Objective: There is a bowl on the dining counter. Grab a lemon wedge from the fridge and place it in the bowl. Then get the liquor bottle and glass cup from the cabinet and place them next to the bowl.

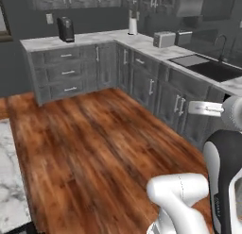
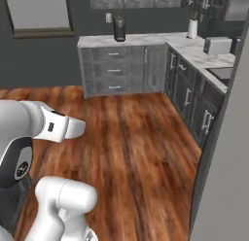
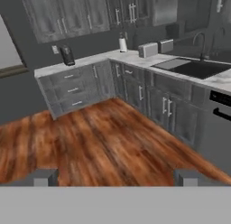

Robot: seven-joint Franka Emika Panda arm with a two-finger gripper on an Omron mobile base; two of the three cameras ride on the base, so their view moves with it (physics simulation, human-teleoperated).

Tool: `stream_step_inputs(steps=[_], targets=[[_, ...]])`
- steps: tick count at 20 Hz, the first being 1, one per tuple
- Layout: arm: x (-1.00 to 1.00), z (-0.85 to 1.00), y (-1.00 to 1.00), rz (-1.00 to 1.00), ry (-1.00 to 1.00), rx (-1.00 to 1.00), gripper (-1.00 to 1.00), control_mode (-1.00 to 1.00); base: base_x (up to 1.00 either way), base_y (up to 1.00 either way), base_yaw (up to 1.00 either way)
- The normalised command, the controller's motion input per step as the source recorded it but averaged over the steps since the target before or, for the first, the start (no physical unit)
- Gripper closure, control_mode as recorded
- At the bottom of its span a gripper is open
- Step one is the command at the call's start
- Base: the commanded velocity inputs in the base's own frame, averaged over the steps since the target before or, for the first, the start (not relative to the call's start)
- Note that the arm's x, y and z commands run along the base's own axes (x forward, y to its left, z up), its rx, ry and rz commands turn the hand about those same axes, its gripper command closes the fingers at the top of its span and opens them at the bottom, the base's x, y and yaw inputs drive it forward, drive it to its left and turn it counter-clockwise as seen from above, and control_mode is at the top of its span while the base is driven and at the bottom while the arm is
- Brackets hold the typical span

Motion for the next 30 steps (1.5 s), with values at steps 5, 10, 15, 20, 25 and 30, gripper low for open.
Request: stream_step_inputs(steps=[5, 10, 15, 20, 25, 30], targets=[[0.0, 0.0, 0.0, 0.0, 0.0, 0.0, -1.0, 1.0, 0.95, 0.0, -0.36], [0.0, 0.0, 0.0, 0.0, 0.0, 0.0, -1.0, 1.0, 0.9, 0.0, -0.4], [0.0, 0.0, 0.0, 0.0, 0.0, 0.0, -1.0, 1.0, 0.88, 0.01, -0.43], [0.0, 0.0, 0.0, 0.0, 0.0, 0.0, -1.0, 1.0, 0.84, 0.06, -0.44], [0.0, 0.0, 0.0, 0.0, 0.0, 0.0, -1.0, 1.0, 0.8, 0.14, -0.45], [0.0, 0.0, 0.0, 0.0, 0.0, 0.0, -1.0, 1.0, 0.58, 0.03, -0.45]])
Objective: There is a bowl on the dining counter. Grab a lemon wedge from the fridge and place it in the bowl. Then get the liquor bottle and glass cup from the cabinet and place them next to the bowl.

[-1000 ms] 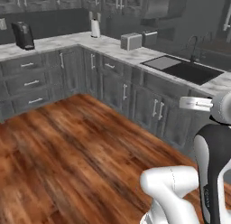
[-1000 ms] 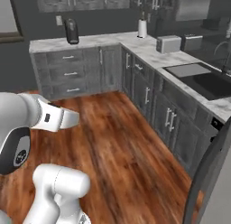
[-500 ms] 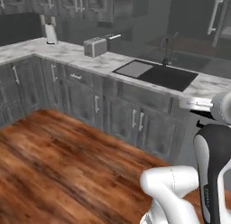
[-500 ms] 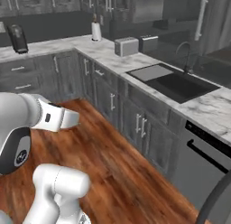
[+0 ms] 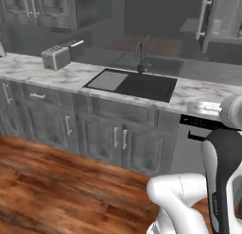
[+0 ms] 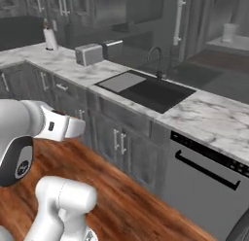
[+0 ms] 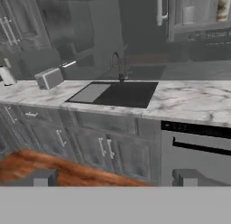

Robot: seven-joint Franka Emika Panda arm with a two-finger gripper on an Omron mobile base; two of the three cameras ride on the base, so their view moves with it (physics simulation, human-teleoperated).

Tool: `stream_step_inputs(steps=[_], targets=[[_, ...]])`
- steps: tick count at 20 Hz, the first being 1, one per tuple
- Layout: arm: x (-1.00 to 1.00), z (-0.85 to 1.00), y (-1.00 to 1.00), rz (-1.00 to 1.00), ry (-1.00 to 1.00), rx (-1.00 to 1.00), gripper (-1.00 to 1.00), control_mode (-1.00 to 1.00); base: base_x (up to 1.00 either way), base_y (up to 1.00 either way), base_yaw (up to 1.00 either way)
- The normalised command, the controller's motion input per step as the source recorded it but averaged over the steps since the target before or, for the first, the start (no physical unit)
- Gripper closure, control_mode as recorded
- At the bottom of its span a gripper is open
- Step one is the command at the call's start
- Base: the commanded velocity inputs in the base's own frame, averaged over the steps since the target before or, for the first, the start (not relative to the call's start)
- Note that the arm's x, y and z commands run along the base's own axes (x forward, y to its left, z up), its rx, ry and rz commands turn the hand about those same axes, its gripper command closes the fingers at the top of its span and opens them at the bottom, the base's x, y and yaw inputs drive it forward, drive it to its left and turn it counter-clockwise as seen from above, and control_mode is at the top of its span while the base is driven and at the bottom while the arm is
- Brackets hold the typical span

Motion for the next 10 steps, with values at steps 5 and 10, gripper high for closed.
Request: stream_step_inputs(steps=[5, 10], targets=[[0.0, 0.0, 0.0, 0.0, 0.0, 0.0, -1.0, 1.0, 0.36, -0.02, -0.5], [0.0, 0.0, 0.0, 0.0, 0.0, 0.0, -1.0, 1.0, 0.33, -0.04, -0.5]])
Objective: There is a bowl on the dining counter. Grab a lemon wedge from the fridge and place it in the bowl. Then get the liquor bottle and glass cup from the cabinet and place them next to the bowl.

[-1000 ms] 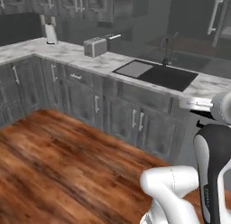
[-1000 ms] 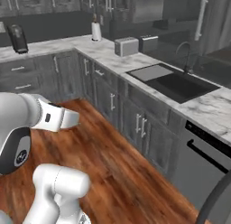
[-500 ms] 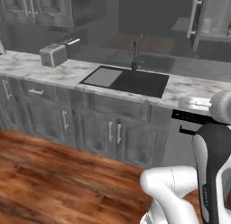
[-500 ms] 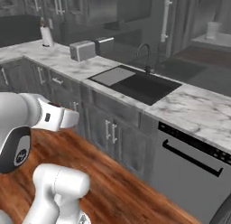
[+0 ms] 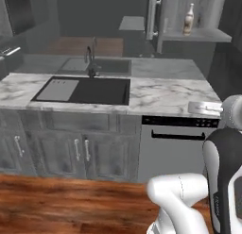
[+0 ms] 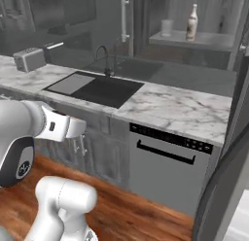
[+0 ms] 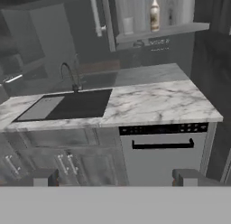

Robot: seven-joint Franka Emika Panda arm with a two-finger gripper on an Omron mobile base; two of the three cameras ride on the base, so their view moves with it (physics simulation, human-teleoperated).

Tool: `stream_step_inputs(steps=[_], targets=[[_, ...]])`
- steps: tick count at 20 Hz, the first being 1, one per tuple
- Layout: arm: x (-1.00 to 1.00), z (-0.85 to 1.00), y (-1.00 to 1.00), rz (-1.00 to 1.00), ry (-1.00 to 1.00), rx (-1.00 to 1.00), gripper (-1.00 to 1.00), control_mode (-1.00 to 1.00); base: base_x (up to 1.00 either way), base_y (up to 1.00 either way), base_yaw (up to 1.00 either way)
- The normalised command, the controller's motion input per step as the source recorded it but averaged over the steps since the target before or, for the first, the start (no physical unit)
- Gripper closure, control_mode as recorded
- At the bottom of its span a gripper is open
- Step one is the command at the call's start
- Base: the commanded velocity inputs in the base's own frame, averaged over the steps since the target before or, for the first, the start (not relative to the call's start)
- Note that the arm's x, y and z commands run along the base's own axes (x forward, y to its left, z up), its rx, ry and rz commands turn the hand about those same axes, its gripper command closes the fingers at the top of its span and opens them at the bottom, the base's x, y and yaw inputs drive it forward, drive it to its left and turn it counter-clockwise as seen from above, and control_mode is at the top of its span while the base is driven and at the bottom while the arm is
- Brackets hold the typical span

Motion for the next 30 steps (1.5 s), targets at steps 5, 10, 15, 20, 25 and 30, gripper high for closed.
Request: stream_step_inputs(steps=[5, 10, 15, 20, 25, 30], targets=[[0.0, 0.0, 0.0, 0.0, 0.0, 0.0, -1.0, 1.0, 0.56, 0.0, -0.43], [0.0, 0.0, 0.0, 0.0, 0.0, 0.0, -1.0, 1.0, 0.57, -0.09, -0.35], [0.0, 0.0, 0.0, 0.0, 0.0, 0.0, -1.0, 1.0, 0.22, -0.12, -0.17], [0.0, 0.0, 0.0, 0.0, 0.0, 0.0, -1.0, 1.0, 0.35, -0.02, -0.02], [0.0, 0.0, 0.0, 0.0, 0.0, 0.0, -1.0, 1.0, 0.63, -0.14, -0.05], [0.0, 0.0, 0.0, 0.0, 0.0, 0.0, -1.0, 1.0, 0.56, -0.24, -0.03]])
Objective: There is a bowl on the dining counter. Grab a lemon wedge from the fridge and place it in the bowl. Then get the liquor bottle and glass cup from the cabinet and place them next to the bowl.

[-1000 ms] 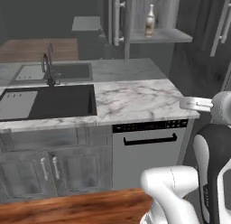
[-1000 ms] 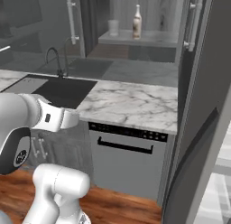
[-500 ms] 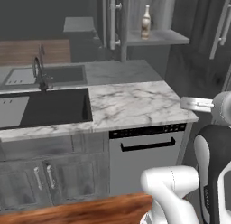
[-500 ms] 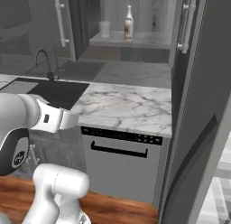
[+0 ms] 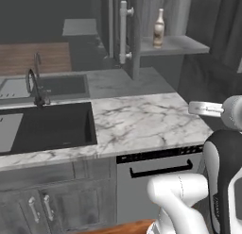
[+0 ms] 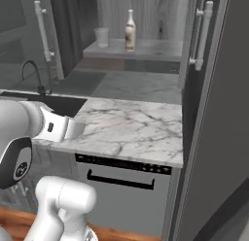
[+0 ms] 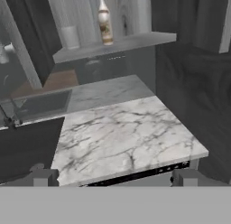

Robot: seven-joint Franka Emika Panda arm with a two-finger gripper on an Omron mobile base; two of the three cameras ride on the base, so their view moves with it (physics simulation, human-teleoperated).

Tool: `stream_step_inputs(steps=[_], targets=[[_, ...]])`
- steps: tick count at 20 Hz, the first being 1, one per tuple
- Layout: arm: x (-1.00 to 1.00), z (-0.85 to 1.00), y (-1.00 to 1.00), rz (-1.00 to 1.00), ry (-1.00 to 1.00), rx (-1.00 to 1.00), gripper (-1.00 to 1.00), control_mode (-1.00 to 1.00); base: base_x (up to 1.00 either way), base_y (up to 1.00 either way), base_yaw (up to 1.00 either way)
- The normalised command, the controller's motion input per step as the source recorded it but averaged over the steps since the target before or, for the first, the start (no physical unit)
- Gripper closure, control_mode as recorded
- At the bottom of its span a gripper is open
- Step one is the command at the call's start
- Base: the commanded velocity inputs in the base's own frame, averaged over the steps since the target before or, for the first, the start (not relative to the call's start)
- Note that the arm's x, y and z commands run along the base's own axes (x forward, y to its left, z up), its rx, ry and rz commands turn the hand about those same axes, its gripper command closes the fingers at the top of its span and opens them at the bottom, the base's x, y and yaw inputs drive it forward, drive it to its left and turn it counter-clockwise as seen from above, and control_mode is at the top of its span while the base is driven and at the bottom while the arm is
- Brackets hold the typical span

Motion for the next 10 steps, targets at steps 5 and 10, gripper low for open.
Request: stream_step_inputs(steps=[5, 10], targets=[[0.0, 0.0, 0.0, 0.0, 0.0, 0.0, -1.0, 1.0, 0.47, -0.28, -0.04], [0.0, 0.0, 0.0, 0.0, 0.0, 0.0, -1.0, 1.0, 0.49, -0.17, -0.04]])
